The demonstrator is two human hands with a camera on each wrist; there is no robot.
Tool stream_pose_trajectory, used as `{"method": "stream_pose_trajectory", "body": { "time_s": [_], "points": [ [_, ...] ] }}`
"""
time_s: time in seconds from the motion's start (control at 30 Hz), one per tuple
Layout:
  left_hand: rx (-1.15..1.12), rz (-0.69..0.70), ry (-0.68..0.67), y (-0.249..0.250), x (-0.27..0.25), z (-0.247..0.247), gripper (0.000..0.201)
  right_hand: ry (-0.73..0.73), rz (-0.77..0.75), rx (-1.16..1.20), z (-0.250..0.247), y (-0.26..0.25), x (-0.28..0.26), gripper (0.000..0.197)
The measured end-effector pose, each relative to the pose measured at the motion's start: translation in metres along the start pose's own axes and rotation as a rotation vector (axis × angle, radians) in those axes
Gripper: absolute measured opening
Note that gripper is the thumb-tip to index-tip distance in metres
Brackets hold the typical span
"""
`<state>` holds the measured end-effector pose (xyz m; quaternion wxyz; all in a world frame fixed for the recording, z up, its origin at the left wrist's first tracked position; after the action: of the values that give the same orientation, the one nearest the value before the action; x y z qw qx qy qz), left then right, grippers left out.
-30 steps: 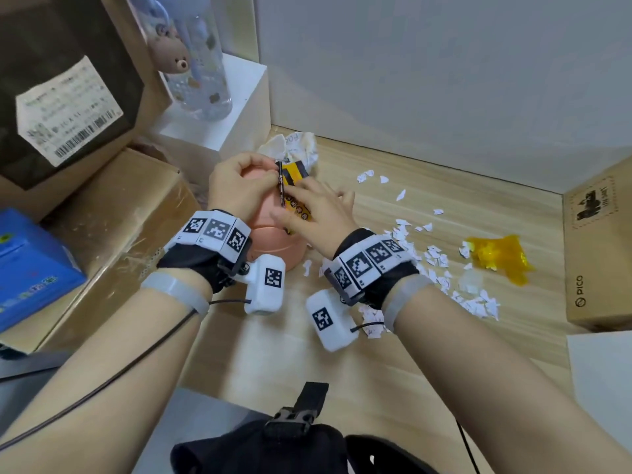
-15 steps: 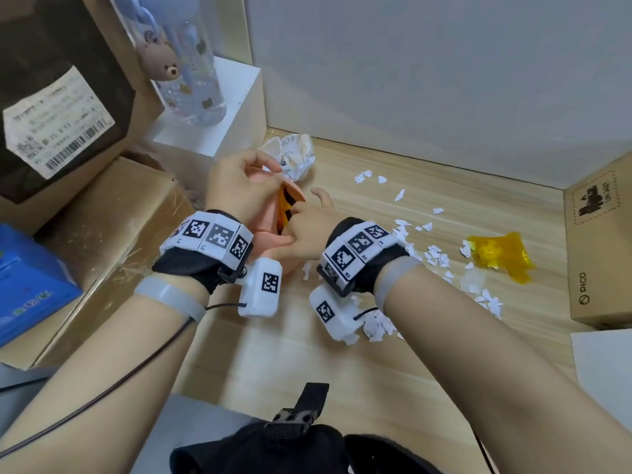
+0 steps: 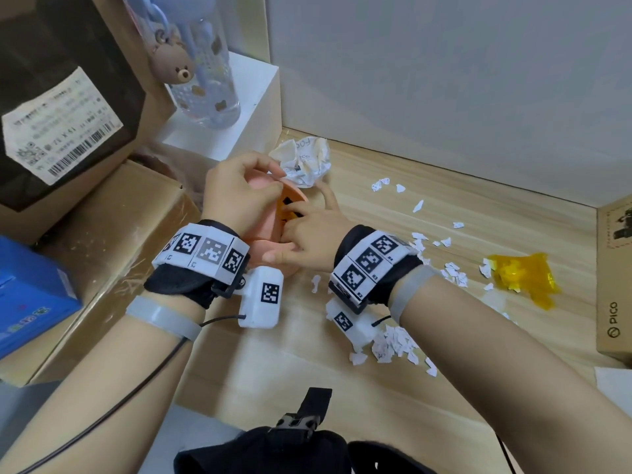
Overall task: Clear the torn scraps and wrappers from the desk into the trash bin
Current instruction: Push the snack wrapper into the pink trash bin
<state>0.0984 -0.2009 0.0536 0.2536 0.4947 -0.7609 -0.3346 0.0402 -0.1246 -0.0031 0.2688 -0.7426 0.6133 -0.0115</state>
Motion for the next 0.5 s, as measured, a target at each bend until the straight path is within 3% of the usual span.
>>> {"method": "stream_pose_trajectory", "body": {
  "time_s": [0.1,0.13,0.23,0.3,0.37,0.5],
  "points": [
    [-0.005,-0.027,0.023,-0.004,0.007,-0.005,0.028,0.020,-0.015,0.111,-0.012,-0.001,0.010,0.058],
    [0.000,-0.036,0.031,-0.005,0.009,-0.006,0.028,0.116,-0.026,0.170,-0.025,0.003,0.011,0.055],
    [-0.006,-0.035,0.026,-0.005,0.012,-0.006,0.023,0.667,0.023,0.408,-0.081,0.035,-0.001,0.043],
    [-0.034,-0.029,0.022,-0.008,0.012,-0.006,0.021,0.832,0.187,0.615,-0.089,0.072,-0.002,0.025],
    [-0.069,-0.030,0.030,-0.011,0.012,-0.007,0.024,0.735,0.384,0.844,-0.068,0.106,0.012,0.019],
    [-0.112,-0.043,0.028,-0.015,0.013,-0.006,0.028,0.362,0.633,1.092,-0.014,0.136,0.036,0.037]
  ]
}}
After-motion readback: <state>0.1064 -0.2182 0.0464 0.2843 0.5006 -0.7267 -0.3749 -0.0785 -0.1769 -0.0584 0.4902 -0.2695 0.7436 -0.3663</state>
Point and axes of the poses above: each hand's wrist, its own x-axis towards the middle knuckle, its own z-axis out of the palm, y = z × x, the point moved 10 cm from there along x, towards the middle knuckle, and after that the axes turned 12 degrees about x, right-handed, at the moved point
